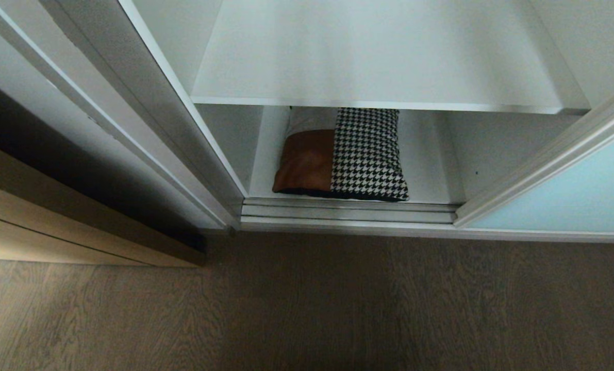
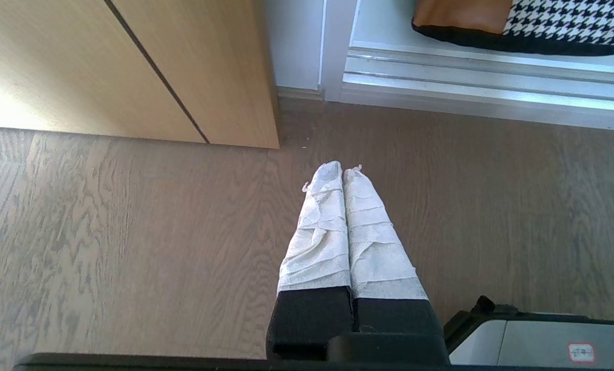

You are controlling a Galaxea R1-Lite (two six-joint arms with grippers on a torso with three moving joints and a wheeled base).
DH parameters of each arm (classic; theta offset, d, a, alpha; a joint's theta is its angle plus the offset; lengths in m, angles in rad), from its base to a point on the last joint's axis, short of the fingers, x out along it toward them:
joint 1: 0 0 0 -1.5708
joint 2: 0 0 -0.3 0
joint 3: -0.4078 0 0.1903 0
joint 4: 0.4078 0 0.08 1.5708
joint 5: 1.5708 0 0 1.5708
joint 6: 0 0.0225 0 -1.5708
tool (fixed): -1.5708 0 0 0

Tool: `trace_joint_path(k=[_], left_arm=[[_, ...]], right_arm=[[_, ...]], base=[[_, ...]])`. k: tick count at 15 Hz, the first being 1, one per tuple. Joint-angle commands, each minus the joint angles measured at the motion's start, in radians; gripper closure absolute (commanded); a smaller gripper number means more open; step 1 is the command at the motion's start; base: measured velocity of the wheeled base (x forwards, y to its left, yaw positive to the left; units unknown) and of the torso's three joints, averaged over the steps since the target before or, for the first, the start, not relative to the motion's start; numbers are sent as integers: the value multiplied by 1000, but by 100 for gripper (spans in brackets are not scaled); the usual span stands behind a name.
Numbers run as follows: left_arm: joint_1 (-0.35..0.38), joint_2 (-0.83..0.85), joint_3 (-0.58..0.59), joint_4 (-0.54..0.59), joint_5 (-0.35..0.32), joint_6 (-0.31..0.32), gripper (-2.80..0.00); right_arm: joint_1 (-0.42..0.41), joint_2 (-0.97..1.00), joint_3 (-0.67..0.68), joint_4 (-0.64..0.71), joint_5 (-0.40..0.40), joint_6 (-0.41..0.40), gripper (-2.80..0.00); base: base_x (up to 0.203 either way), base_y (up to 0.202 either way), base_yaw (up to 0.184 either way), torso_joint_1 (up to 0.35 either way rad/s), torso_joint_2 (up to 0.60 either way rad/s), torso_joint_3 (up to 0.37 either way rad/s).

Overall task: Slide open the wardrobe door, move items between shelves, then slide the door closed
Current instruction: Close the door

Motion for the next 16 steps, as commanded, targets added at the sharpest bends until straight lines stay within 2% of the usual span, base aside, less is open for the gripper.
trace_joint_path(k=[1,16], left_arm=[[-1,0,0,-1,0,-1,0],[-1,0,0,-1,0,-1,0]], right_arm=[[-1,34,-27,-2,3,18,0],[14,170,-175,2,-39,43,0]], base=[[0,0,0,0,0,0],[0,0,0,0,0,0]])
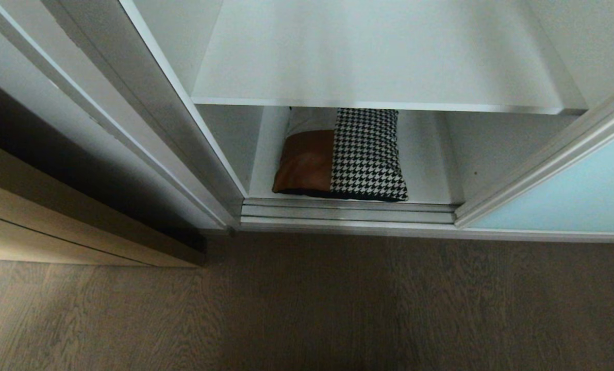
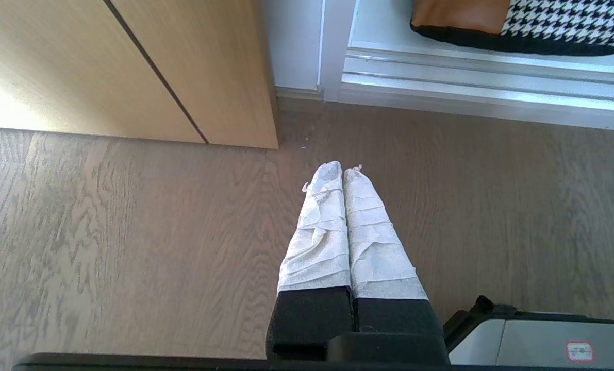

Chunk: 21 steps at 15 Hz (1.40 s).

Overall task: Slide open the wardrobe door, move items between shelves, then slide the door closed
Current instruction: Close the door

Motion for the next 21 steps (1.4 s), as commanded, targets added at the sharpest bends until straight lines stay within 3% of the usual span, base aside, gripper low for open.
trace_joint_path(k=[1,5,12,16,21], left_arm=[[-1,0,0,-1,1,-1,0],[-1,0,0,-1,1,-1,0],[1,0,0,-1,1,-1,0],[1,0,0,-1,1,-1,0],[-1,0,0,-1,1,-1,0]], right_arm=[[12,11,-2,-3,2,1,0],[46,-28,3,-3,4,71,0],[124,-58,19,-4,3,72,0],[199,-120,73,-1,3,63,0],[357,-168,96,-1,2,65,0]], base=[[0,0,0,0,0,0],[0,0,0,0,0,0],[0,0,0,0,0,0],[0,0,0,0,0,0],[0,0,0,0,0,0]])
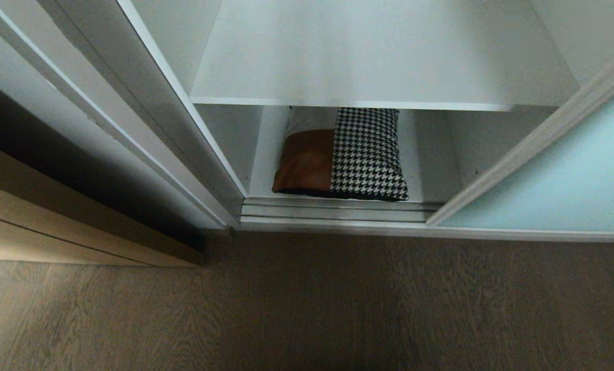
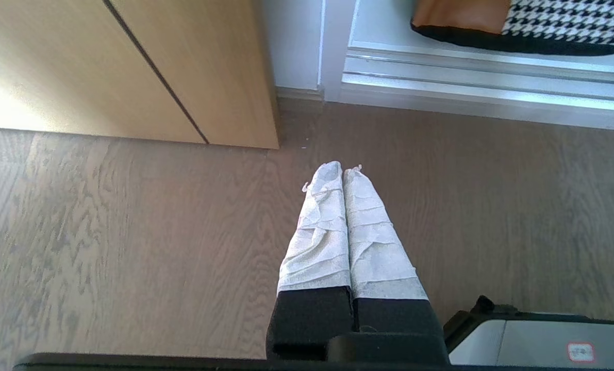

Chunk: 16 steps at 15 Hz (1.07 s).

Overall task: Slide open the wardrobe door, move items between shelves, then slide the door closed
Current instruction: Close the door

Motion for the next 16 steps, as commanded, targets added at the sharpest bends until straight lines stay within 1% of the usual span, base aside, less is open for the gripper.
trace_joint_path(k=[1,5,6,7,9,12,13,14,15,16], left_arm=[[-1,0,1,-1,0,-1,0],[-1,0,0,-1,0,-1,0],[-1,0,0,-1,0,-1,0],[0,0,0,-1,0,-1,0],[0,0,0,-1,0,-1,0],[-1,0,0,-1,0,-1,0],[0,0,0,-1,0,-1,0],[-1,0,0,-1,0,-1,0],[0,0,0,-1,0,-1,0],[-1,0,0,-1,0,-1,0]], right_arm=[[57,-30,11,6,6,0,0],[240,-57,65,5,1,-12,0],[284,-68,99,4,-6,-28,0],[312,-81,138,5,-11,-62,0],[328,-127,205,5,-12,-142,0],[333,-205,245,3,-25,-153,0],[333,-228,249,4,-64,-153,0],[338,-247,251,4,-140,-153,0],[367,-262,249,1,-220,-153,0],[414,-275,244,0,-294,-154,0]], base=[[0,0,0,0,0,0],[0,0,0,0,0,0],[0,0,0,0,0,0],[0,0,0,0,0,0],[0,0,0,0,0,0],[0,0,0,0,0,0],[0,0,0,0,0,0],[0,0,0,0,0,0],[0,0,0,0,0,0],[0,0,0,0,0,0]])
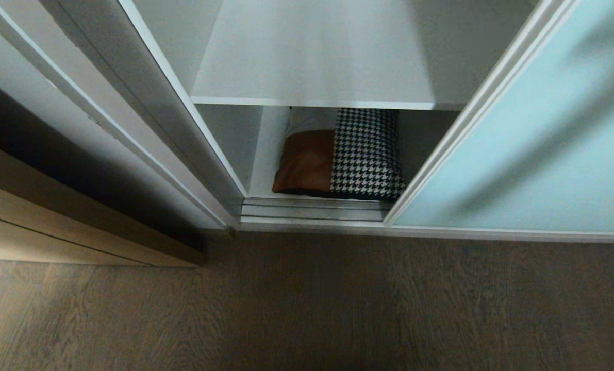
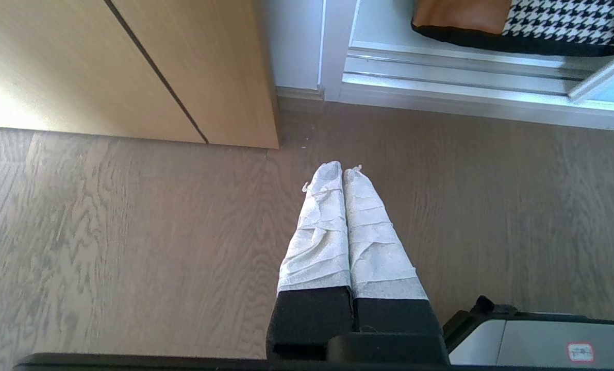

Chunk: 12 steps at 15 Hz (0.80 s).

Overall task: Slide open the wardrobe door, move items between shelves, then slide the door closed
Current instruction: Close the door

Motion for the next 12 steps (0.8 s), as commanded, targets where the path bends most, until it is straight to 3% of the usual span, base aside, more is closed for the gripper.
trace_joint_path(k=[1,2,7,10,12], left_arm=[[-1,0,0,0,1,-1,0],[0,0,0,0,1,-1,0],[0,0,0,0,1,-1,0],[-1,0,0,0,1,-1,0],[-1,0,0,0,1,-1,0]], right_arm=[[88,-58,-7,-1,-154,0,0],[122,-78,-3,-3,-229,0,0],[293,-155,86,0,-419,6,0],[379,-207,180,-5,-486,4,0],[385,-235,215,-6,-519,4,0]], base=[[0,0,0,0,0,0],[0,0,0,0,0,0],[0,0,0,0,0,0],[0,0,0,0,0,0],[0,0,0,0,0,0]])
